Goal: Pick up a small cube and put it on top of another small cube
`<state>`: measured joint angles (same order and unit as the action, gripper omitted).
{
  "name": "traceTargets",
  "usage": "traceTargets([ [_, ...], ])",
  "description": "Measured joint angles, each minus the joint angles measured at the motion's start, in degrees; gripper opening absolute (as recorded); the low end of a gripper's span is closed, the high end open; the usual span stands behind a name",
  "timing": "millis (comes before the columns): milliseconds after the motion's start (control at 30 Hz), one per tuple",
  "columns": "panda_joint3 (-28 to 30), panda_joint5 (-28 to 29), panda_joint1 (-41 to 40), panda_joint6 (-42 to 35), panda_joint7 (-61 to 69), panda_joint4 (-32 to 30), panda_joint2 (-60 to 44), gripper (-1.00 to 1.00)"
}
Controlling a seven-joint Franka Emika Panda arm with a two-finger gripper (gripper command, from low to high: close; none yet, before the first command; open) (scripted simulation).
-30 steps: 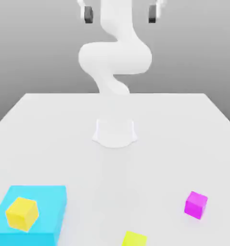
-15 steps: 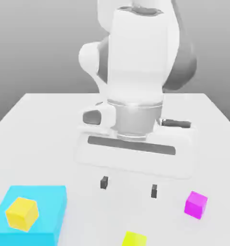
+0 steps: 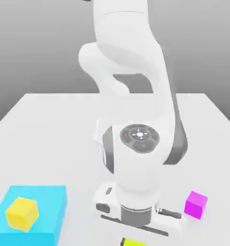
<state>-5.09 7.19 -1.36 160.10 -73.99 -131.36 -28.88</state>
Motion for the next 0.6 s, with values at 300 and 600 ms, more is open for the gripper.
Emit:
traceTargets([
  [300, -0.17, -5.21, -6.2, -9.46, 5.02, 0.99, 10.09, -1.0],
  [600, 7.3, -13.08, -21.74, -15.52, 15.71, 7.22, 12.05, -1.0],
])
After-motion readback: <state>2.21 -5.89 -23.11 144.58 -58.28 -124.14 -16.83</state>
